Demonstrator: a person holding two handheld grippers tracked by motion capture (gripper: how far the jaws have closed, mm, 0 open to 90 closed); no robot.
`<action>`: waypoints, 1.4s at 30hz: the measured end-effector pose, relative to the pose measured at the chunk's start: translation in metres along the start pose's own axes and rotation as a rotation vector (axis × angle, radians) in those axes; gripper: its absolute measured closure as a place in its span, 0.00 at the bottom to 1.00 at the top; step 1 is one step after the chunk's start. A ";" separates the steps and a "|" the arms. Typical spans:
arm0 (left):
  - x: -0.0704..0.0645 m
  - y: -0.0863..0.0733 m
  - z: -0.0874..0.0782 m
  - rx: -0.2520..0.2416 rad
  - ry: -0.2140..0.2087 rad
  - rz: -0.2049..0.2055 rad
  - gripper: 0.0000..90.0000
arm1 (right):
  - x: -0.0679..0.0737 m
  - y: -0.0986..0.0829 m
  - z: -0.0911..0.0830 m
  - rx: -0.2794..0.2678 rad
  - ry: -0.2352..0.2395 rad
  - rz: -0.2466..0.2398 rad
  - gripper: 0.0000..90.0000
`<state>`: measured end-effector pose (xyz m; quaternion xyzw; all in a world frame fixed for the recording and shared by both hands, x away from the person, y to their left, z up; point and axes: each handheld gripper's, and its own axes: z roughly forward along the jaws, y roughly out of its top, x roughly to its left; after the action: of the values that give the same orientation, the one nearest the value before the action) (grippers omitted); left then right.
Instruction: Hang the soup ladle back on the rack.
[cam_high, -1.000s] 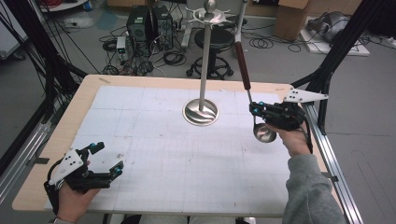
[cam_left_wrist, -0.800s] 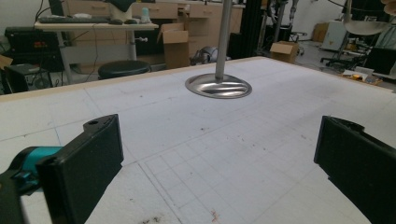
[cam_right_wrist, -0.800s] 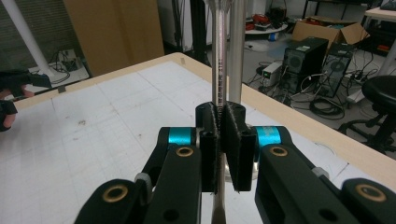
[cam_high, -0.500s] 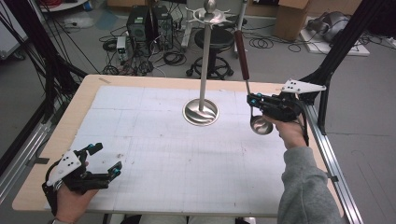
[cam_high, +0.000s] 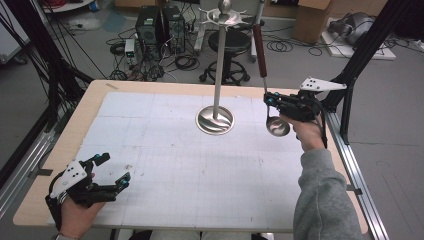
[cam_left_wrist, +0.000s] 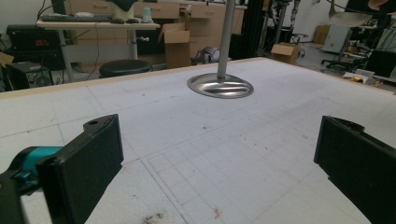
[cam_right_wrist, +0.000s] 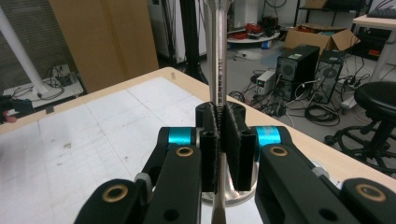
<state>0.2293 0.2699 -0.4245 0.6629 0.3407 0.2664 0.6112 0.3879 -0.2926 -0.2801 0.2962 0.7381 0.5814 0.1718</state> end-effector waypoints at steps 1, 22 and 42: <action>0.000 0.000 0.000 -0.004 0.001 -0.003 0.02 | -0.001 0.001 0.000 -0.003 0.002 -0.005 0.94; 0.005 0.000 -0.011 -0.041 0.015 -0.051 0.02 | -0.011 0.016 0.016 -0.017 -0.005 -0.016 0.94; 0.007 -0.001 -0.011 -0.036 0.022 -0.056 0.02 | -0.012 0.016 0.023 -0.004 0.036 -0.015 0.94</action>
<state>0.2246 0.2822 -0.4244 0.6390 0.3608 0.2624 0.6266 0.4145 -0.2801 -0.2720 0.2798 0.7420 0.5869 0.1633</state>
